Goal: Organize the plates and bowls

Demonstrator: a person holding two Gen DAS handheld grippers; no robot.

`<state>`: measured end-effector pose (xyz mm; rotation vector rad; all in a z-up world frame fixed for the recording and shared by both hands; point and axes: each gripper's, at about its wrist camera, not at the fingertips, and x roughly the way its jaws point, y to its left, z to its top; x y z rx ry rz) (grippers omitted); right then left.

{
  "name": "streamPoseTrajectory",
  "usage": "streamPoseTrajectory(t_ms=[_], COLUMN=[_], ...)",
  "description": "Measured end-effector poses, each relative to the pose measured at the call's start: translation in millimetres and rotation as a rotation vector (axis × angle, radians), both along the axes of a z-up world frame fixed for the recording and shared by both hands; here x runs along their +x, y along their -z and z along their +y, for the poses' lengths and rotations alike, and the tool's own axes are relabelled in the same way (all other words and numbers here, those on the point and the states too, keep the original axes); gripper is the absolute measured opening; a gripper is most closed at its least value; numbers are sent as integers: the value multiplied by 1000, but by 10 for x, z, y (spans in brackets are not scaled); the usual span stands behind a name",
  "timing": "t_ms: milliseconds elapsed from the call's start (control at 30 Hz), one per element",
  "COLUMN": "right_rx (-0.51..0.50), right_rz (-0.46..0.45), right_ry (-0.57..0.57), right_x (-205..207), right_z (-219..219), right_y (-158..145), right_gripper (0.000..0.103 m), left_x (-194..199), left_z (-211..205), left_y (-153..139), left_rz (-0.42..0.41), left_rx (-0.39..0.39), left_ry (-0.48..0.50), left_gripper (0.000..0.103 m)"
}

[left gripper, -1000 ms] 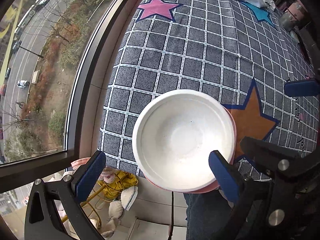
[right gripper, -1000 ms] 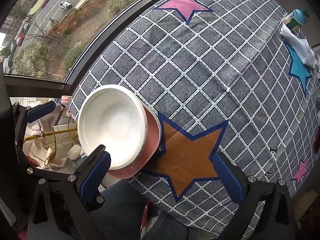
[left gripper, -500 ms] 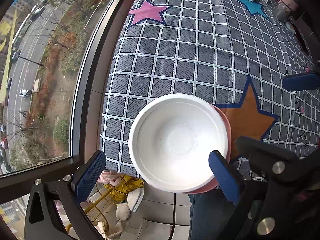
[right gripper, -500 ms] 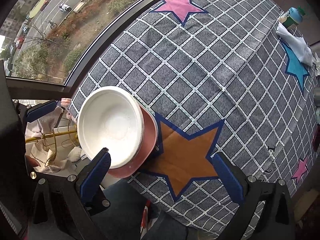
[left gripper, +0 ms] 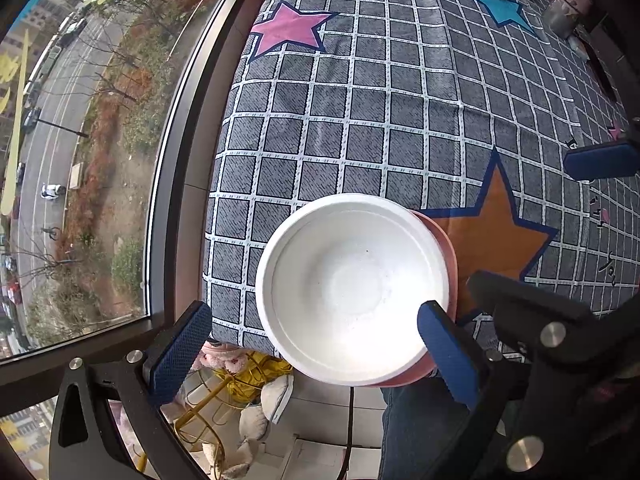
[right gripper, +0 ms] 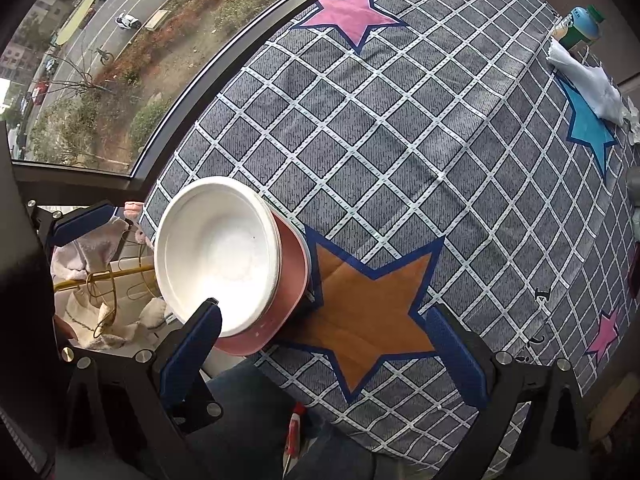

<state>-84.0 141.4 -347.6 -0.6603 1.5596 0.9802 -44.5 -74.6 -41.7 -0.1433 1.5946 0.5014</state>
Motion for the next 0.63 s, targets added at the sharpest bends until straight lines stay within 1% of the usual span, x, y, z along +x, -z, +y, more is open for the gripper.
streamPoseTrajectory(t_ms=[500,633], right_rx=[27,55], right_rz=[36,62], right_ry=[10,17], right_x=[72,88], right_z=[-81,-88], right_y=[14,8], right_gripper=[103,103], left_x=[30,31], left_z=[-58,-108], left_y=[-22,-113], left_rz=[35,-5], left_rx=[16,-13], left_ry=[-3,13], left_gripper=[103,103])
